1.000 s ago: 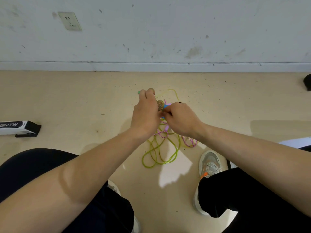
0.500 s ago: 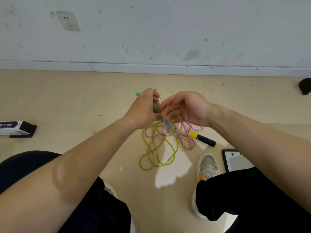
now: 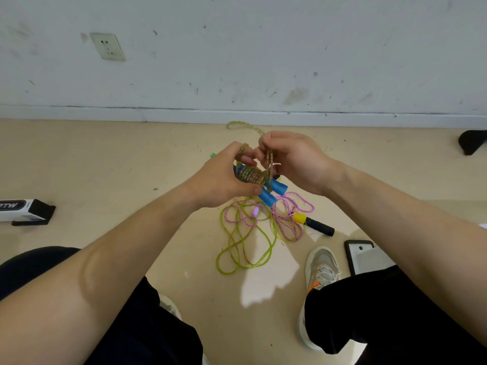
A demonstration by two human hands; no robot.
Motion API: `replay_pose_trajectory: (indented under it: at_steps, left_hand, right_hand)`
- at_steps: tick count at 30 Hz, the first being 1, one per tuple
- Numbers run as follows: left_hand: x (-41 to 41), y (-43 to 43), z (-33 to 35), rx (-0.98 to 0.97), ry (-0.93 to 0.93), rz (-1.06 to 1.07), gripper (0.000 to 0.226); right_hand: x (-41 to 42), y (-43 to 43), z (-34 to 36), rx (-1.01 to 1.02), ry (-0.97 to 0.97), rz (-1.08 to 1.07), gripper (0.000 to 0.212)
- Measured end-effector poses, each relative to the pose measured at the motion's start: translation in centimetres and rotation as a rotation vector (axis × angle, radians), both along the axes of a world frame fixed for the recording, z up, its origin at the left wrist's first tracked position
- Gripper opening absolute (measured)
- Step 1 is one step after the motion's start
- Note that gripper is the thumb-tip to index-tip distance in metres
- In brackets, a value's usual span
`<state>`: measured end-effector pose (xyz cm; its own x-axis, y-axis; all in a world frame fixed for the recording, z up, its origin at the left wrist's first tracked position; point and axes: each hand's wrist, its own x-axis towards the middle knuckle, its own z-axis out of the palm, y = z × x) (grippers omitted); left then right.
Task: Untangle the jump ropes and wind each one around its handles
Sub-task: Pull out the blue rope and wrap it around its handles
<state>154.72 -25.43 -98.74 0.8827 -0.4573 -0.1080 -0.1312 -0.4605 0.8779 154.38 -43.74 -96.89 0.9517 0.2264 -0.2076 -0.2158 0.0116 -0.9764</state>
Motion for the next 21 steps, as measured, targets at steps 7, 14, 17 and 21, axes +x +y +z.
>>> replay_pose_trajectory:
  at_steps: [7, 14, 17, 21]
  left_hand:
    - [-1.1, -1.3, -0.2, -0.015, 0.038, 0.006, 0.058]
    - [-1.4, -2.7, 0.1, -0.435, 0.415, 0.229, 0.045]
    - [-0.9, -2.3, 0.7, -0.694, 0.662, 0.393, 0.030]
    - [-0.2, -1.3, 0.7, -0.817, 0.733, 0.413, 0.032]
  right_hand:
    - [-0.4, 1.7, -0.1, 0.061, 0.007, -0.182, 0.022]
    - [-0.8, 2.7, -1.0, -0.118, -0.190, -0.390, 0.035]
    - [-0.5, 2.7, -2.0, -0.224, -0.206, -0.453, 0.037]
    - [-0.4, 2.8, -1.8, -0.230, -0.157, -0.496, 0.036]
